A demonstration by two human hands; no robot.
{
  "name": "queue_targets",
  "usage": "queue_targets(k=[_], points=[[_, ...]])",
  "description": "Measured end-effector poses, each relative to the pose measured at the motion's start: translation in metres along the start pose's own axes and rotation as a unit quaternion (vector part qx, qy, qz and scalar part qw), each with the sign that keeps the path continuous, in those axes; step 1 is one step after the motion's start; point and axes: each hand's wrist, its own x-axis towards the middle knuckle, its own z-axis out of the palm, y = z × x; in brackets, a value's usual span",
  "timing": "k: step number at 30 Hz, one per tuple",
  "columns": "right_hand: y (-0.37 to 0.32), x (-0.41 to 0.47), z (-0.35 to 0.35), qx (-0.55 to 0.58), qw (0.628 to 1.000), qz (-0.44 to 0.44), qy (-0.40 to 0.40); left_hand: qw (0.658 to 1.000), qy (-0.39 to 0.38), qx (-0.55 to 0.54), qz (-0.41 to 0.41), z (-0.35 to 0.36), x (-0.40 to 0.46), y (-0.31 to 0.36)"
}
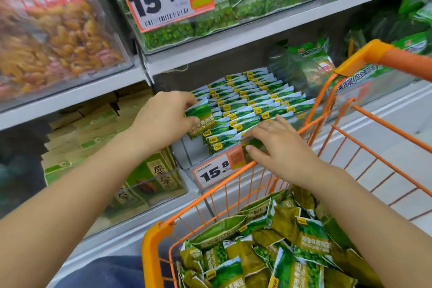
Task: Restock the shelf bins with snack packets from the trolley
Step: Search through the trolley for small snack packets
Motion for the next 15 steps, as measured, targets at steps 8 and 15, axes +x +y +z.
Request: queue_targets(k=[8,15], points=[[0.011,-0.002,-0.015,0.034,0.998,0.031,0.053,0.980,-0.190,-0.004,0.066,0.019,0.020,0.028],[0.021,-0.004,-0.015,0.023,0.995,0.053,0.087,0.959,-0.264,-0.077,0.069,0.055,0.030,0.027]])
